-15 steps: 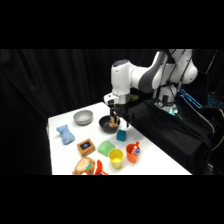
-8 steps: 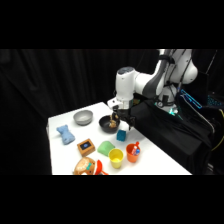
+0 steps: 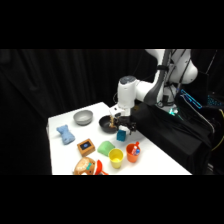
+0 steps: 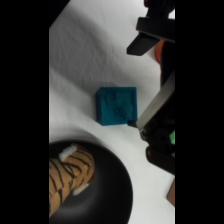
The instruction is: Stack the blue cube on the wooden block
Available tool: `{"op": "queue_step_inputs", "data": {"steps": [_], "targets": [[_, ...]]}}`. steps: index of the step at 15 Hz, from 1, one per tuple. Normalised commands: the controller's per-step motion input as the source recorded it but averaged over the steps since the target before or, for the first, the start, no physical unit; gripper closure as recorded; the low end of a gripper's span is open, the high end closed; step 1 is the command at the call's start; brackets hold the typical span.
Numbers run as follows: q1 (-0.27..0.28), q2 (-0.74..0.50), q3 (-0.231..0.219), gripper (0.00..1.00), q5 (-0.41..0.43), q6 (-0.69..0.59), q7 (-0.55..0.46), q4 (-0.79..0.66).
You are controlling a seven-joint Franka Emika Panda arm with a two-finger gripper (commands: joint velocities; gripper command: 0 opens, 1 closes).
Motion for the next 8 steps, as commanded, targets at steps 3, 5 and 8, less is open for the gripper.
{"op": "queue_step_inputs", "data": {"steps": [3, 5, 8], "targets": [[0.01, 0.13, -0.067, 0.0, -0.252, 0.19, 0.14, 0.07], [0.045, 0.12, -0.137, 0.0, -0.329, 0.18, 0.21, 0.09], [0.032, 0.11, -0.136, 0.0, -0.268, 0.14, 0.15, 0.1]]}}
